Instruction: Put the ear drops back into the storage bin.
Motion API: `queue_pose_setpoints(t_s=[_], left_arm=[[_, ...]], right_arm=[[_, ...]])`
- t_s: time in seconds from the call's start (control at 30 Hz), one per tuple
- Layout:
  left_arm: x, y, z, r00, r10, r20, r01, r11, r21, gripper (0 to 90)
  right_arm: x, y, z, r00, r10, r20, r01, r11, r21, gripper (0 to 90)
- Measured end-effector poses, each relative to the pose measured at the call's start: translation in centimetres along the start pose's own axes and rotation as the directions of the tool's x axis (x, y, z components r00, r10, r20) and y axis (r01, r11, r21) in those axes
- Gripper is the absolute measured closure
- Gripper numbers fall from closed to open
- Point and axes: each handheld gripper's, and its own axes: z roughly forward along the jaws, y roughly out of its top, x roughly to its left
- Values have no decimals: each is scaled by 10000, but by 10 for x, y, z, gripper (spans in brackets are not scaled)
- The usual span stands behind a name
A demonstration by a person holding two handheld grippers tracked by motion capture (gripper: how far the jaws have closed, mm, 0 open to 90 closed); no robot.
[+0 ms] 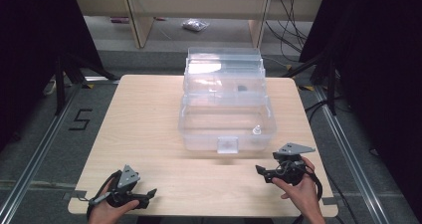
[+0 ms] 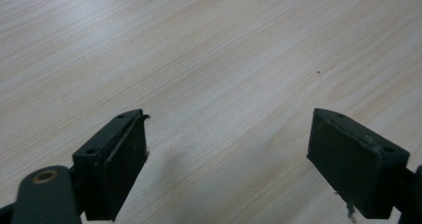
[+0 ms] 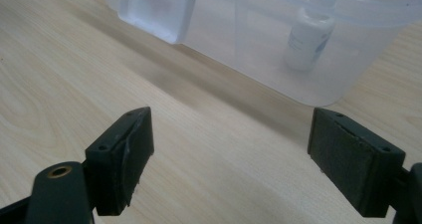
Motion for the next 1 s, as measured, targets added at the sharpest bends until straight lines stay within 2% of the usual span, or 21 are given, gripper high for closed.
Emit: queue_pose_setpoints(t_s=[0.03, 0.13, 0.17, 0.23, 0.3, 0.33, 0.37, 0.47, 0.53, 0.57, 0.63, 0.67, 0.73, 0.77, 0.8, 0.83, 0.93, 1.0], left_arm=[[0, 0, 1, 9999, -79, -69, 79, 9999, -81, 150], [0, 0, 0, 10000, 10, -24, -10, 10000, 8, 151], [0, 0, 0, 10000, 52, -58, -52, 10000, 34, 151], [0, 1, 0, 9999, 47, -121, -47, 10000, 36, 151], [-1, 1, 1, 10000, -49, -87, 48, 9999, -96, 150], [-2, 1, 1, 9999, -142, -73, 140, 9998, -153, 150], [-2, 1, 1, 9996, -152, -226, 148, 9997, -172, 151], [-3, 0, 1, 9996, -255, -146, 252, 9995, -191, 150], [-2, 1, 0, 9998, -64, -188, 63, 10000, -64, 151], [-2, 1, -1, 9999, 33, -124, -33, 10000, 36, 150], [-2, 1, -1, 9999, 18, -152, -18, 10000, -2, 150], [-3, 1, -2, 9999, 58, -155, -58, 10000, 0, 151], [-3, 1, -2, 9998, 80, -170, -80, 10000, -4, 150], [-3, 1, -1, 9997, 50, -219, -53, 9999, -124, 151], [-3, 1, -2, 9998, 94, -181, -95, 9999, -82, 151], [-3, 0, -2, 9998, 118, -169, -120, 9999, -106, 151], [-3, 1, -2, 9998, 32, -210, -32, 10000, -4, 150], [-3, 1, -2, 9998, 24, -212, -24, 10000, -2, 150]], right_arm=[[0, 0, 0, 10000, 0, 0, 0, 10000, 0, 191], [-1, -3, 1, 9999, 95, -64, -95, 9999, 44, 189], [-1, -5, 1, 9995, 283, -151, -283, 9996, 8, 189], [-2, -6, 1, 9996, 251, -87, -251, 9997, -37, 188], [-3, -8, 1, 9999, 150, -39, -150, 9999, 3, 188], [-2, -10, 1, 9996, 269, -66, -270, 9996, -29, 187], [-3, -10, 2, 9994, 312, -167, -313, 9995, -85, 187], [-2, -12, 1, 9995, 295, -75, -296, 9995, -90, 186], [-2, -12, -1, 9998, 181, 34, -181, 9998, -91, 186], [-2, -13, 0, 9999, 165, -52, -166, 9997, -173, 186], [-2, -15, -1, 9999, 171, -27, -171, 9998, -137, 185], [-2, -16, 0, 9995, 185, -254, -190, 9996, -185, 184], [-1, -17, -1, 9993, 265, -276, -268, 9996, -113, 183], [-1, -18, -1, 9996, 260, -106, -261, 9996, -135, 183], [1, -20, -1, 9989, 442, -159, -444, 9989, -163, 182], [0, -20, -2, 9996, 282, -2, -282, 9996, -95, 182], [1, -24, -3, 9999, 124, 71, -124, 9999, -63, 181], [2, -25, -2, 9998, 216, -42, -216, 9998, 12, 181]])
